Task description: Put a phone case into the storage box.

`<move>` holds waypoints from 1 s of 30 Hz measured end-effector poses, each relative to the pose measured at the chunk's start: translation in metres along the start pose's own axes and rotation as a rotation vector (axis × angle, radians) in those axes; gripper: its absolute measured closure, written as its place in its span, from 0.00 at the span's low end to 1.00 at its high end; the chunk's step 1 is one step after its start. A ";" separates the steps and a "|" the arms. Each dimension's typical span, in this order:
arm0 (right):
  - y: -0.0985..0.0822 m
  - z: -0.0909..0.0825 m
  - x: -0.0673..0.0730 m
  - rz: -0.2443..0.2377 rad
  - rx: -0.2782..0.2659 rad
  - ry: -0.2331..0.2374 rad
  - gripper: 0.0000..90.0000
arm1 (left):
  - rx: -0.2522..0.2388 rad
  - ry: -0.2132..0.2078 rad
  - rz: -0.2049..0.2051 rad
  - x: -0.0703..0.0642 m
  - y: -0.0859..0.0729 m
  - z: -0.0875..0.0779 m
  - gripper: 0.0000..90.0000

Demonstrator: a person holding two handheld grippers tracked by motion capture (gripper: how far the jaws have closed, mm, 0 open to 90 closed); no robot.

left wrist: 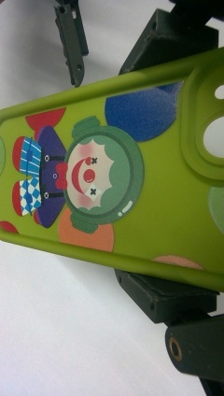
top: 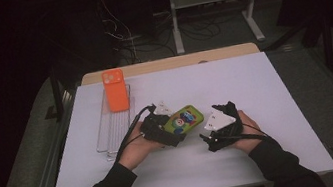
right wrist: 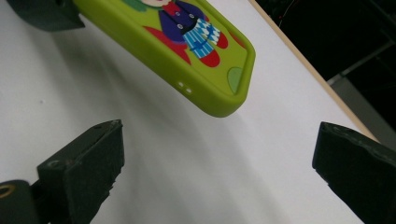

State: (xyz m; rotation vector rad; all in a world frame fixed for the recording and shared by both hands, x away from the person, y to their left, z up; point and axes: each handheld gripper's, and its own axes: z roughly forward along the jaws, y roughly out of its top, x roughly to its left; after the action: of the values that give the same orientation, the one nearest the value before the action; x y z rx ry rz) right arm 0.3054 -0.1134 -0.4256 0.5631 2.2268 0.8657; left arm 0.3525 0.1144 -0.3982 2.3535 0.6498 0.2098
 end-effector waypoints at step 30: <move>0.000 0.001 0.023 -0.472 -0.021 -0.214 0.02 | -0.014 -0.011 -0.034 -0.003 0.000 0.002 0.17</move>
State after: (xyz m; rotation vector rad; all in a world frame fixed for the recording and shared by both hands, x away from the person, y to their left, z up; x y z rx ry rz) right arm 0.2906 -0.0999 -0.4360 0.0998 2.0282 0.5530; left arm 0.3508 0.1118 -0.4002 2.3265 0.6801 0.1863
